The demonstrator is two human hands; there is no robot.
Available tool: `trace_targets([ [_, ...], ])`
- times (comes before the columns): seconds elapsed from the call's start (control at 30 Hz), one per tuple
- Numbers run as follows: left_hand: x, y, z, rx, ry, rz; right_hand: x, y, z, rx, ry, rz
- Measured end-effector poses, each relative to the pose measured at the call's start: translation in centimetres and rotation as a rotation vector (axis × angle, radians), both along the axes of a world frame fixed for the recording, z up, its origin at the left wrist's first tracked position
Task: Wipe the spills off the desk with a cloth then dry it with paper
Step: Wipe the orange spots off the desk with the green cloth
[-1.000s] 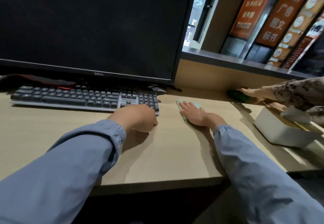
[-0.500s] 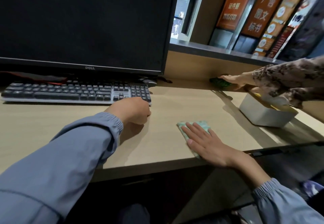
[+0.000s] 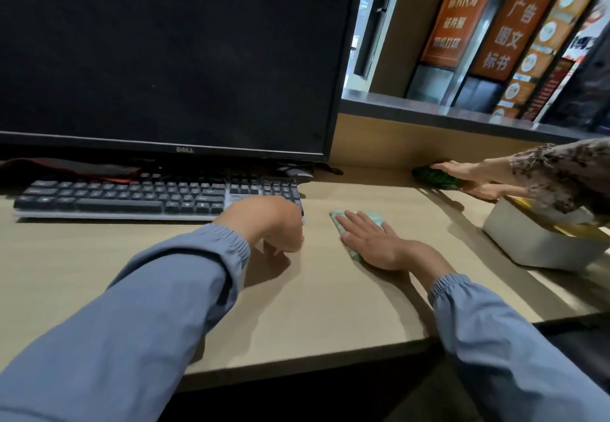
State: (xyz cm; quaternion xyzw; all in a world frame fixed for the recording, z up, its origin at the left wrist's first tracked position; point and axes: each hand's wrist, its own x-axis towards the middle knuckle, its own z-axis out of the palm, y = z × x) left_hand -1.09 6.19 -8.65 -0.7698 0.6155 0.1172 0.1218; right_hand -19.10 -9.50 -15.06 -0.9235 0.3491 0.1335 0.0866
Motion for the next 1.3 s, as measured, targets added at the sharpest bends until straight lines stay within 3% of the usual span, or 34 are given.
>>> trace_targets([
  [0.4,1.0,-0.2,-0.3,0.056,-0.025,-0.073,11.5,-10.1,0.8,-0.027,0.000,-0.108],
  [0.73,1.2,-0.6,-0.3,0.041,0.030,-0.018,12.5,-11.3,0.4,-0.063,-0.010,-0.137],
  [1.03,-0.4,0.9,-0.4,0.081,-0.191,-0.152,7.2,-4.9,0.3,-0.038,-0.043,-0.017],
  [1.3,-0.8,2.8,-2.0,-0.142,-0.080,-0.024,-1.4,5.6,0.1,-0.023,-0.047,0.040],
])
